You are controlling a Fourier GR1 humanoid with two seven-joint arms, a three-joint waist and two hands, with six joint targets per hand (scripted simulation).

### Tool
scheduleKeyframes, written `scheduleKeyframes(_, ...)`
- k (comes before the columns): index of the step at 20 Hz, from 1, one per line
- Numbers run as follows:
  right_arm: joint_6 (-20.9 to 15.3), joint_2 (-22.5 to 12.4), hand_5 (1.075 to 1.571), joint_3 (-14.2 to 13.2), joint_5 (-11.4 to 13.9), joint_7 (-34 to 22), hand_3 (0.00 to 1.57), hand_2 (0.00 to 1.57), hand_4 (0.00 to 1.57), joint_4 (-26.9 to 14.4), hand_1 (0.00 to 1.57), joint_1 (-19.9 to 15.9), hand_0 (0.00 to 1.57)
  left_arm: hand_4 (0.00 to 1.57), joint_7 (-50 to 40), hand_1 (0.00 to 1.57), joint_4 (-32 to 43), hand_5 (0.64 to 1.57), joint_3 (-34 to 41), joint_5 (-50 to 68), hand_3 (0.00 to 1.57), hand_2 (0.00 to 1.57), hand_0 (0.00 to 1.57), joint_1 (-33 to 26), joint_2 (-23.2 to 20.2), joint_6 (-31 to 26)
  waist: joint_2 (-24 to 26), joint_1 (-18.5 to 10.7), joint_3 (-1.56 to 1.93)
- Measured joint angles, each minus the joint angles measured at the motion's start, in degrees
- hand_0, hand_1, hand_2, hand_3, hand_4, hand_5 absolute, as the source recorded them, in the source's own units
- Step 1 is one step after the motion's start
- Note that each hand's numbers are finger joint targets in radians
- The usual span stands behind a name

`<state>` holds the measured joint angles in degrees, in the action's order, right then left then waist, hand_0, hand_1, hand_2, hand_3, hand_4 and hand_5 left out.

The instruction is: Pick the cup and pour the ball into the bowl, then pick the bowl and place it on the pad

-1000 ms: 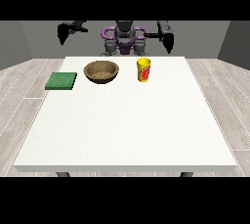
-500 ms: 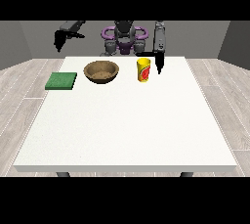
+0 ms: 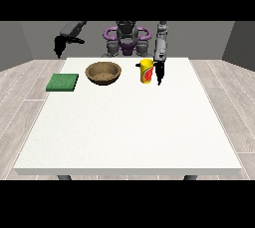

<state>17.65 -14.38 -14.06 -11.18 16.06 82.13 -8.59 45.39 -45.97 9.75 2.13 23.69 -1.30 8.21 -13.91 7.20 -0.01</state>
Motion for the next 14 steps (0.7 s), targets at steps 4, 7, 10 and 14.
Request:
scheduleKeyframes(4,-0.17,0.60,1.571,0.70,0.52,0.57,0.00,0.00,0.00,-0.12,0.00,-0.89,0.00,0.00,3.58,0.00,5.82,1.527,1.03,0.65,0.00,0.00,0.00,2.90,-0.05,0.66,-1.06,0.82,-0.01)
scheduleKeyframes(7,0.30,0.22,1.570,0.51,0.11,-0.03,0.00,0.00,0.00,0.85,0.00,-0.47,0.00,1.47,5.84,1.02,7.88,0.776,1.92,1.42,0.89,1.10,1.02,3.17,-0.20,0.57,-0.61,1.51,0.46)
scheduleKeyframes(10,0.84,-0.65,1.570,-0.02,-0.53,-0.36,0.00,0.00,0.00,0.84,0.00,-1.66,0.00,1.43,7.73,1.30,6.85,1.255,0.34,-2.68,1.57,1.57,1.30,2.06,-0.58,7.15,-1.11,2.68,0.93)
scheduleKeyframes(14,2.38,-2.65,1.570,-1.14,-1.66,-0.80,0.00,0.00,0.00,0.50,0.00,-2.86,0.00,1.48,9.34,1.32,4.89,1.252,-0.83,-5.09,1.57,1.57,1.32,0.24,-0.87,14.14,-1.66,4.27,1.40)
